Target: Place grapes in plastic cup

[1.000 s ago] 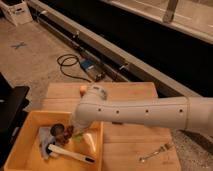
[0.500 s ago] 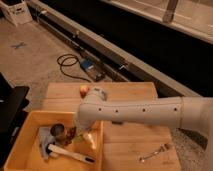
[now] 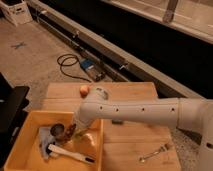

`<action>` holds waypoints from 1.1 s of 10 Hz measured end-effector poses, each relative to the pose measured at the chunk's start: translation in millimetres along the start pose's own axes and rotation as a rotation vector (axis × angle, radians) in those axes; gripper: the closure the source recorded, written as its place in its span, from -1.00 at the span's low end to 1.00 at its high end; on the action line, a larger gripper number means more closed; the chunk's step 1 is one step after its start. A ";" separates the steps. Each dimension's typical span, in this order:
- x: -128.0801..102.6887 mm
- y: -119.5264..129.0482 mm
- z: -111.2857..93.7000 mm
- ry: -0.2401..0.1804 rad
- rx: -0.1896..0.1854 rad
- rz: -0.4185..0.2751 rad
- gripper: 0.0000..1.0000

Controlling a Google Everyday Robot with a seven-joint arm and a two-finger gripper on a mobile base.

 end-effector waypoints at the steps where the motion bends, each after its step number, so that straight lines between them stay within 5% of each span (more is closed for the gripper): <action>1: -5.3 -6.0 3.2 -0.015 0.009 -0.016 -0.45; 3: -15.9 -16.5 5.5 -0.031 0.022 -0.049 -0.60; 6: -14.0 -16.6 -9.1 0.005 0.027 -0.056 -0.60; 8: -3.5 -11.0 -37.6 0.093 0.036 -0.037 -0.60; 11: 18.2 -10.7 -114.4 0.298 0.078 -0.002 -0.60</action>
